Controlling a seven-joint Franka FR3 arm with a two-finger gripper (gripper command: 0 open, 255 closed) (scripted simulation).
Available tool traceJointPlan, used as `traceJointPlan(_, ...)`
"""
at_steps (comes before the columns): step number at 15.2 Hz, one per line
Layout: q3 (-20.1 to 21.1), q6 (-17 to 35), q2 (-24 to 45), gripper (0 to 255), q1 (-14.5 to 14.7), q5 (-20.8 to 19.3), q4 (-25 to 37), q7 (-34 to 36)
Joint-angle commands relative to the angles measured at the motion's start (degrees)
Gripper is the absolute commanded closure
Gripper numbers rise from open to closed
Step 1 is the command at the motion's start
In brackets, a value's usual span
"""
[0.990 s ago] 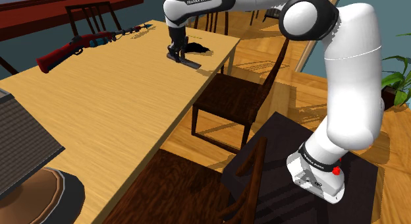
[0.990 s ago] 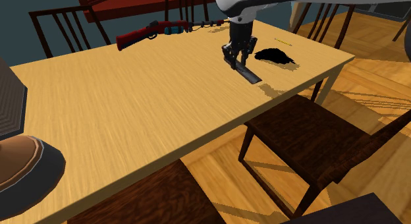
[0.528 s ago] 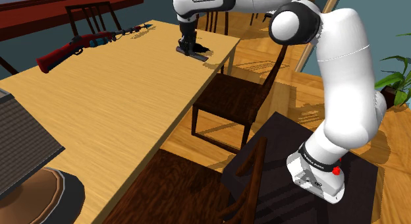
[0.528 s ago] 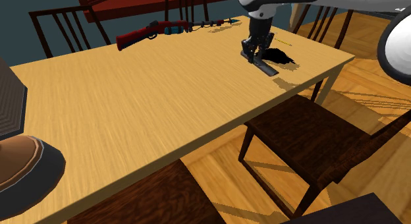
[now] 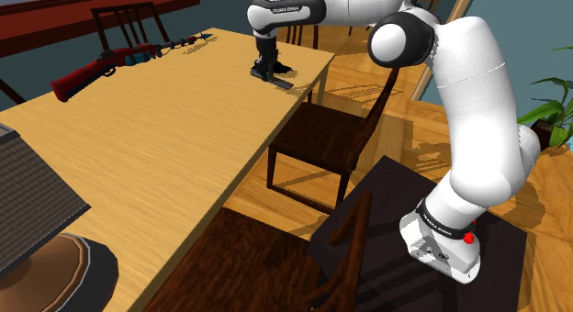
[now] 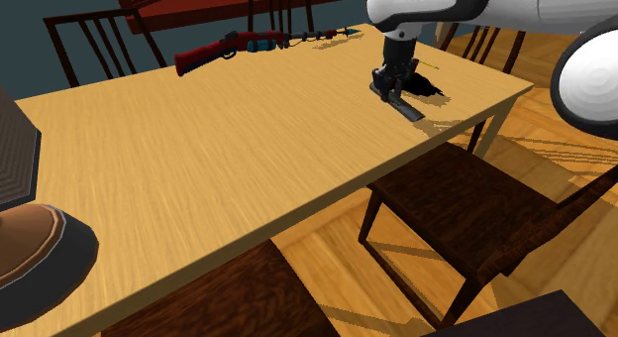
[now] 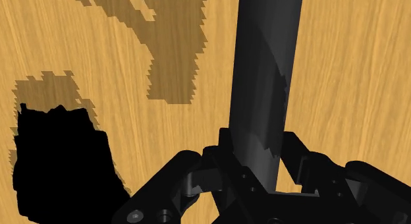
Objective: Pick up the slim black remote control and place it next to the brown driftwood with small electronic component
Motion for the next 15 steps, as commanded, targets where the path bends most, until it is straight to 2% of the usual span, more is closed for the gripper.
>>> traceJointPlan(1,0.0,1.6,0.0,255,-0.1,-0.1,-1.5,0.2)
traceJointPlan(10,-0.2,7.4,1.6,255,-0.2,-0.5,-5.9,0.9)
traceJointPlan(15,-0.2,7.7,1.7,255,-0.3,-0.5,-6.1,0.9)
